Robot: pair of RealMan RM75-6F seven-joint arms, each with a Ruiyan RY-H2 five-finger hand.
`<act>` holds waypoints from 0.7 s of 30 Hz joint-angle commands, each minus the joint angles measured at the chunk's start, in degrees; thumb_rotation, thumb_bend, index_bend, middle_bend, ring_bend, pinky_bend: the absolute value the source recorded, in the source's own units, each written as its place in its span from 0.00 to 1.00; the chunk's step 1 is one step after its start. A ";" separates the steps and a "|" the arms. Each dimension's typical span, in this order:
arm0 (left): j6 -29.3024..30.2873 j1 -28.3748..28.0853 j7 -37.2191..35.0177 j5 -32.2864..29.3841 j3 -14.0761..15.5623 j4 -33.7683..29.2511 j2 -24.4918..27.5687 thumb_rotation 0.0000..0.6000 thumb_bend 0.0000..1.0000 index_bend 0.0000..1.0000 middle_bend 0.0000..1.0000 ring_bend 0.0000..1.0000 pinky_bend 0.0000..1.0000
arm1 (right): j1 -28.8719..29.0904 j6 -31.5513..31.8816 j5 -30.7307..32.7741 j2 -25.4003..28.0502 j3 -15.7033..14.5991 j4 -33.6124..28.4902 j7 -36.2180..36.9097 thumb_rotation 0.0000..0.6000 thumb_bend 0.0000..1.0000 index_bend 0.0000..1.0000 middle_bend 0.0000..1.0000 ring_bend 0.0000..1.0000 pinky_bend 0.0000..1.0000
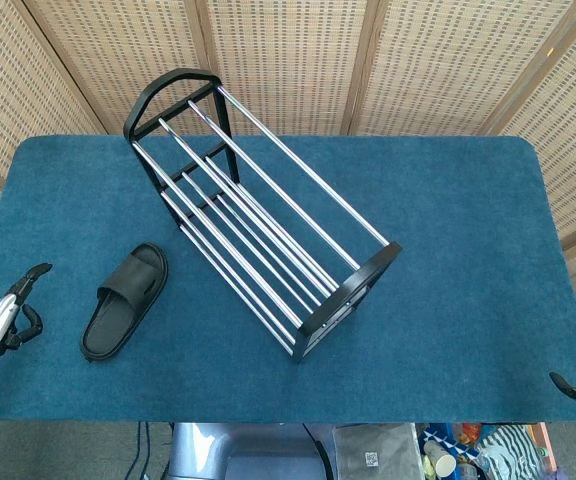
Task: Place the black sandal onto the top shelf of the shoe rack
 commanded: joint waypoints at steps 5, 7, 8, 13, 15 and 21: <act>-16.05 -10.10 -11.40 -2.51 -1.99 9.74 -4.89 1.00 1.00 0.00 0.00 0.00 0.00 | -0.16 0.05 0.00 -0.08 -0.20 -0.09 -0.38 1.00 0.00 0.00 0.00 0.00 0.00; -18.37 -11.47 -12.08 -2.87 -2.14 10.37 -5.65 1.00 1.00 0.00 0.00 0.00 0.00 | -0.10 -0.08 0.12 -0.13 -0.16 -0.03 -0.43 1.00 0.00 0.00 0.00 0.00 0.00; -19.89 -12.38 -12.78 -3.33 -2.40 10.79 -6.30 1.00 1.00 0.00 0.00 0.00 0.00 | -0.03 -0.26 0.25 -0.17 -0.14 0.02 -0.48 1.00 0.00 0.00 0.00 0.00 0.00; -23.09 -15.17 -13.55 -4.09 -3.43 12.03 -8.70 1.00 1.00 0.00 0.00 0.00 0.00 | 0.28 -0.97 0.96 -0.29 0.09 0.11 -0.74 1.00 0.00 0.00 0.00 0.00 0.00; -24.11 -16.31 -12.80 -4.59 -3.85 12.38 -9.69 1.00 1.00 0.00 0.00 0.00 0.00 | 0.42 -1.30 1.40 -0.30 0.23 0.18 -0.78 1.00 0.00 0.00 0.00 0.00 0.00; -27.59 -19.11 -10.03 -5.64 -4.13 11.07 -11.24 1.00 1.00 0.00 0.00 0.00 0.00 | 0.47 -1.77 2.28 -0.17 0.46 0.30 -0.29 1.00 0.00 0.00 0.00 0.00 0.00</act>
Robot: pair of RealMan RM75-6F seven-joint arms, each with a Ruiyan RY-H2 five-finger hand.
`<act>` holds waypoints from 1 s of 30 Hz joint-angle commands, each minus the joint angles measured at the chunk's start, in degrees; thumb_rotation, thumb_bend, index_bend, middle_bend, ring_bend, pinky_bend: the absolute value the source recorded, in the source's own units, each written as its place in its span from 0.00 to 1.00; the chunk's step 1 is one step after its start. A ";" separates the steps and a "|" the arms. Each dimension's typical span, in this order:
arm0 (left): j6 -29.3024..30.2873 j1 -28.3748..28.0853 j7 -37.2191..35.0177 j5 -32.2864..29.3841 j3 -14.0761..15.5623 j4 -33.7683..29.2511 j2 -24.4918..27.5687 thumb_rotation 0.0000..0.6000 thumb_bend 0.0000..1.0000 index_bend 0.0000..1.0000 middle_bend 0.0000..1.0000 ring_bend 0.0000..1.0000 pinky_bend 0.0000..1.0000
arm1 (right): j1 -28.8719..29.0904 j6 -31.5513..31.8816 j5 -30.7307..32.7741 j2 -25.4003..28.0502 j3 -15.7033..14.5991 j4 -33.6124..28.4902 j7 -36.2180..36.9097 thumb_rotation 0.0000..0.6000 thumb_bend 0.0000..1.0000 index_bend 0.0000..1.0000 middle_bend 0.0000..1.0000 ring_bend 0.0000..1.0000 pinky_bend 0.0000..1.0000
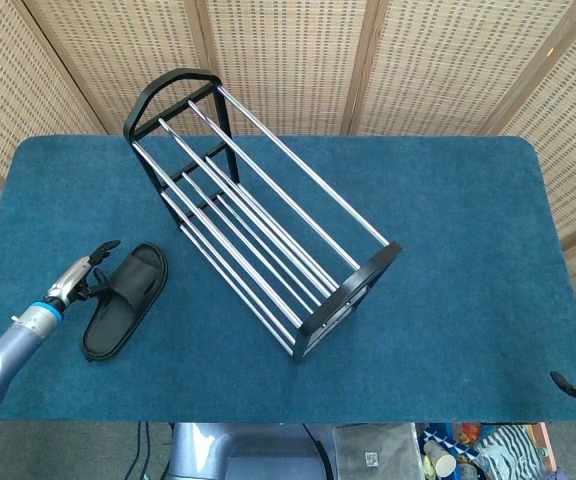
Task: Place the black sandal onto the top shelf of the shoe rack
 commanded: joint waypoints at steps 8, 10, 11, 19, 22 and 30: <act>-1.92 -3.18 6.02 2.42 0.91 -10.82 1.26 1.00 1.00 0.00 0.00 0.00 0.00 | -0.30 0.39 -0.67 0.43 -0.29 -0.32 0.69 1.00 0.00 0.00 0.00 0.00 0.00; -1.43 -3.43 7.58 3.66 1.34 -13.79 1.99 1.00 1.00 0.00 0.00 0.00 0.00 | -0.35 0.41 -0.73 0.49 -0.34 -0.31 0.84 1.00 0.00 0.00 0.00 0.00 0.00; -1.35 -3.50 7.96 4.09 1.52 -14.63 2.23 1.00 1.00 0.00 0.00 0.00 0.00 | -0.37 0.42 -0.73 0.50 -0.34 -0.31 0.89 1.00 0.00 0.00 0.00 0.00 0.00; -0.06 -4.50 10.56 11.30 4.79 -22.52 5.81 1.00 1.00 0.00 0.00 0.00 0.00 | -0.50 0.53 -0.68 0.86 -0.28 -0.15 1.93 1.00 0.00 0.00 0.00 0.00 0.00; 1.16 -5.23 8.06 15.43 6.31 -23.55 6.90 1.00 1.00 0.00 0.00 0.00 0.00 | -0.46 0.40 -0.63 0.93 -0.27 -0.12 2.12 1.00 0.00 0.00 0.00 0.00 0.00; 5.91 -9.08 -1.97 27.31 13.38 -24.20 9.48 1.00 1.00 0.00 0.00 0.00 0.00 | -0.35 0.08 -0.52 0.82 -0.32 -0.13 1.76 1.00 0.00 0.00 0.00 0.00 0.00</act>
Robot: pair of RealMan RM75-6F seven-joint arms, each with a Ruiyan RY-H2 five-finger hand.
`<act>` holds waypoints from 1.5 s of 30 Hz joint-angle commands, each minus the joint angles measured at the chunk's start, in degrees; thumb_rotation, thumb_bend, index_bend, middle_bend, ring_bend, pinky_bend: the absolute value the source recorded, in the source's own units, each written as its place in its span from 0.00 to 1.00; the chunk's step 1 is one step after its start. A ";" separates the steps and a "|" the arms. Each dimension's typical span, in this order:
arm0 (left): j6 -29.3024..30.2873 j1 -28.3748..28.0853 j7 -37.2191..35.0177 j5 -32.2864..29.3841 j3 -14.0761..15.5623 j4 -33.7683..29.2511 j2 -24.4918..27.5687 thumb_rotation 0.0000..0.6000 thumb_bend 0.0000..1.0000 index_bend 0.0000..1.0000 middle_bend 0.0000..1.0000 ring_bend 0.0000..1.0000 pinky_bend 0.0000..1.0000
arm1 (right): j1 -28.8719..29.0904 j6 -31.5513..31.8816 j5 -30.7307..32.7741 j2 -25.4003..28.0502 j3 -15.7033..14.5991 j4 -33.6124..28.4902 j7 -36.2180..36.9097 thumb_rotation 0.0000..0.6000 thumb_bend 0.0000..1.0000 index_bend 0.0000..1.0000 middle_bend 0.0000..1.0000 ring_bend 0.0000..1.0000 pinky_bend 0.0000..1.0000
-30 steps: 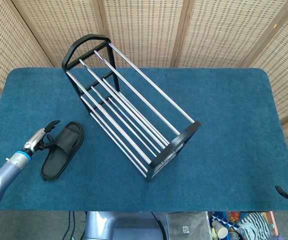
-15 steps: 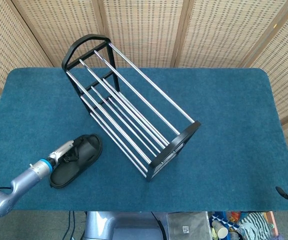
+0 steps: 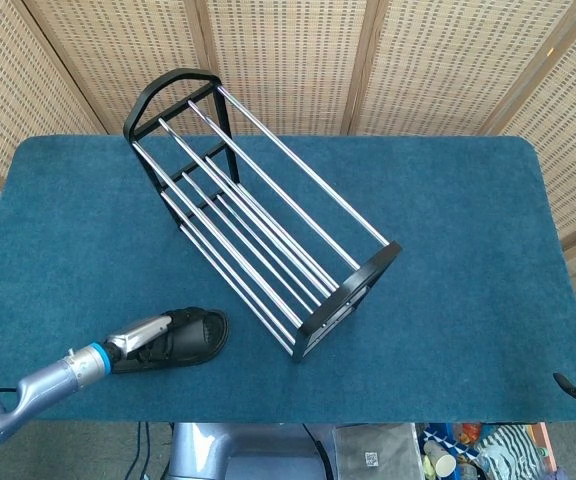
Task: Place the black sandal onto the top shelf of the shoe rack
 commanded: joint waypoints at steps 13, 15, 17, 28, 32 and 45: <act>24.11 10.25 25.55 0.15 4.49 -1.90 5.35 1.00 0.08 0.00 0.00 0.00 0.00 | 0.10 -0.48 -0.05 0.23 -0.18 -0.56 0.25 1.00 0.00 0.00 0.00 0.00 0.00; 25.50 12.53 32.94 -2.44 4.22 -2.75 5.23 1.00 0.08 0.00 0.00 0.00 0.00 | 0.10 -0.52 -0.18 0.22 -0.27 -0.64 0.24 1.00 0.00 0.00 0.00 0.00 0.00; 26.06 14.37 39.18 -4.88 4.36 -3.64 4.95 1.00 0.08 0.00 0.00 0.00 0.00 | 0.10 -0.51 -0.26 0.24 -0.31 -0.75 0.17 1.00 0.00 0.00 0.00 0.00 0.00; 27.19 20.07 54.80 -14.88 4.59 0.12 -1.87 1.00 0.07 0.00 0.00 0.00 0.00 | -0.05 -0.40 -0.51 0.65 -0.45 -1.06 1.05 1.00 0.00 0.00 0.00 0.00 0.00; 26.27 20.65 54.47 -15.75 4.90 2.76 -4.33 1.00 0.08 0.00 0.00 0.00 0.00 | -0.02 -0.63 -0.47 0.87 -0.51 -0.98 1.55 1.00 0.00 0.00 0.00 0.00 0.00; 24.39 20.05 53.06 -16.42 3.45 8.22 -9.99 1.00 0.08 0.00 0.00 0.00 0.00 | -0.02 -0.68 -0.47 1.14 -0.53 -1.05 1.95 1.00 0.00 0.00 0.00 0.00 0.00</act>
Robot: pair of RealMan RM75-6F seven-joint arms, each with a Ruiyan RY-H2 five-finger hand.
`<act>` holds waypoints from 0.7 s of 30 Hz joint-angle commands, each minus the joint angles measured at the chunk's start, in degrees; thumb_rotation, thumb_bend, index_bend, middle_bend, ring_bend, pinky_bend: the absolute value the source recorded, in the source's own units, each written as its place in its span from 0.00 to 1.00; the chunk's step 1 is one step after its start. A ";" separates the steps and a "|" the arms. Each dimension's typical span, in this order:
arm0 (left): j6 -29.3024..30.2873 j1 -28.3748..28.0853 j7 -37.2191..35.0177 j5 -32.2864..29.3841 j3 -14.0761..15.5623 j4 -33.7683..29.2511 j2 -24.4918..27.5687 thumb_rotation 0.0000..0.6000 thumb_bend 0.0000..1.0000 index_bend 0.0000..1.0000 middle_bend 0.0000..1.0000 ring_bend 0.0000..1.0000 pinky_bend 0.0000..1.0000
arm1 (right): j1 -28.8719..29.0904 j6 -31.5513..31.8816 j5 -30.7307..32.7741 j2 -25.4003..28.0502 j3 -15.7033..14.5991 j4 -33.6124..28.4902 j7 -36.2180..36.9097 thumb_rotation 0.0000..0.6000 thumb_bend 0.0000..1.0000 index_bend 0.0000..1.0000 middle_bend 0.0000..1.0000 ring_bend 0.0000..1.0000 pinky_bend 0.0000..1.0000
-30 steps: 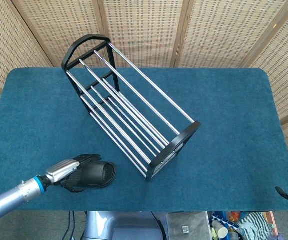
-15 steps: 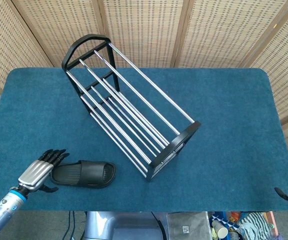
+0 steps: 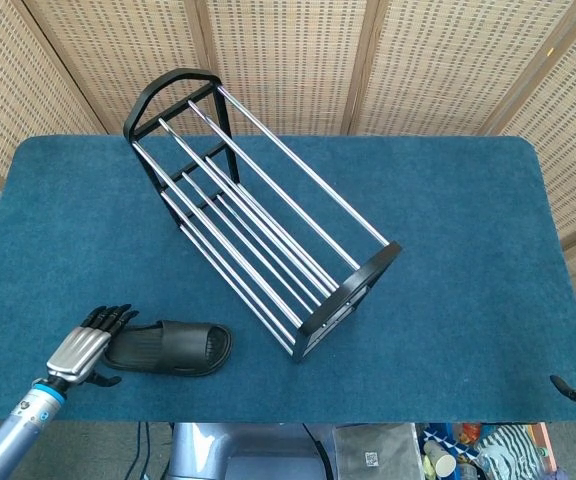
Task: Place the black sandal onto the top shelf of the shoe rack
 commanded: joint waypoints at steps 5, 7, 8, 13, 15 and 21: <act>-2.20 -1.33 1.49 -1.31 -1.09 0.49 -2.16 1.00 0.08 0.00 0.00 0.00 0.00 | 0.04 -0.19 0.23 0.07 0.04 0.07 0.22 1.00 0.00 0.00 0.00 0.00 0.00; -2.85 -1.65 2.45 -1.95 -1.33 0.23 -2.68 1.00 0.08 0.00 0.00 0.00 0.00 | -0.01 -0.11 0.33 0.13 0.10 0.10 0.43 1.00 0.00 0.00 0.00 0.00 0.00; -3.09 -1.82 3.21 -2.37 -1.54 0.08 -3.05 1.00 0.08 0.00 0.00 0.00 0.00 | -0.01 -0.13 0.39 0.18 0.12 0.13 0.59 1.00 0.00 0.00 0.00 0.00 0.00; -3.60 -2.26 6.22 -4.69 -2.58 -0.28 -4.65 1.00 0.08 0.00 0.00 0.00 0.07 | -0.05 -0.11 0.34 0.32 0.11 0.31 1.14 1.00 0.00 0.00 0.00 0.00 0.00; -3.65 -2.42 6.92 -5.09 -2.79 -0.35 -5.03 1.00 0.08 0.00 0.01 0.04 0.13 | -0.04 -0.17 0.37 0.31 0.10 0.35 1.16 1.00 0.00 0.00 0.00 0.00 0.00; -3.32 -2.61 8.26 -5.34 -3.04 -0.39 -6.42 1.00 0.08 0.03 0.08 0.11 0.24 | 0.02 -0.29 0.21 0.21 -0.01 0.36 0.98 1.00 0.00 0.00 0.00 0.00 0.00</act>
